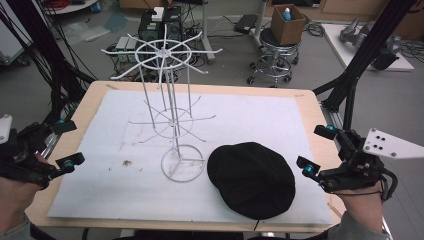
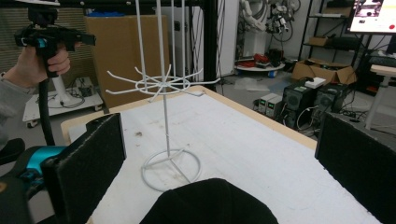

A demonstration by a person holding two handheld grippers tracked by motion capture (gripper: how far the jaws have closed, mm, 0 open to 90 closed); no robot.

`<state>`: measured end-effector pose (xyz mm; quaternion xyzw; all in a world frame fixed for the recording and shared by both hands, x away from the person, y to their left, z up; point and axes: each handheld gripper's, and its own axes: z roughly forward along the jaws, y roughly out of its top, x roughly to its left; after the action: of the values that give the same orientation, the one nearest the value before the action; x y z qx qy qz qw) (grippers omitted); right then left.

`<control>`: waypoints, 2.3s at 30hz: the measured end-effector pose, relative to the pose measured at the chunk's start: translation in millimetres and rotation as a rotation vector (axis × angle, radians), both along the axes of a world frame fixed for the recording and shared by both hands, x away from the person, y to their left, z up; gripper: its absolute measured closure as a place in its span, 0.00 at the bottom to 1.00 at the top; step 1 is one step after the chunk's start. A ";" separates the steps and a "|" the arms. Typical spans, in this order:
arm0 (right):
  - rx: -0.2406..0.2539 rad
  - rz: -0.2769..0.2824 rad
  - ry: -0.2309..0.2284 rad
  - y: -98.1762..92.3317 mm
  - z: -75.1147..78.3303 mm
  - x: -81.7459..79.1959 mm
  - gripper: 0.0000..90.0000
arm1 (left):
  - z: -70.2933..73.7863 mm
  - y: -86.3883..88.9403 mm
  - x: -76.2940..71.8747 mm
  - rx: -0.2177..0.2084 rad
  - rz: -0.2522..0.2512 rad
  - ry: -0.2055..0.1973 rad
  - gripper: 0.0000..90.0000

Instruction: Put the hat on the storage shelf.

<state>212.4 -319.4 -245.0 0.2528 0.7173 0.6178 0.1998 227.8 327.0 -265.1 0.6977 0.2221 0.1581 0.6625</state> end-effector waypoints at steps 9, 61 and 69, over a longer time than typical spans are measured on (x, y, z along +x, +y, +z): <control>-0.009 0.008 -0.001 2.0 -0.1 1.1 0.01 | 0.3 1.5 -0.5 -0.004 0.004 0.002 0.02; -0.249 0.129 0.146 19.4 -129.7 26.6 0.01 | -9.5 0.3 6.8 0.024 0.025 0.042 0.02; -0.259 0.126 0.160 20.3 -139.5 31.5 0.02 | -10.4 -0.1 7.7 0.027 0.022 0.046 0.02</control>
<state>243.9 -299.1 -384.4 0.2279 0.8190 0.5093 0.1338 235.4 326.9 -275.5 0.7075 0.2429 0.1524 0.6459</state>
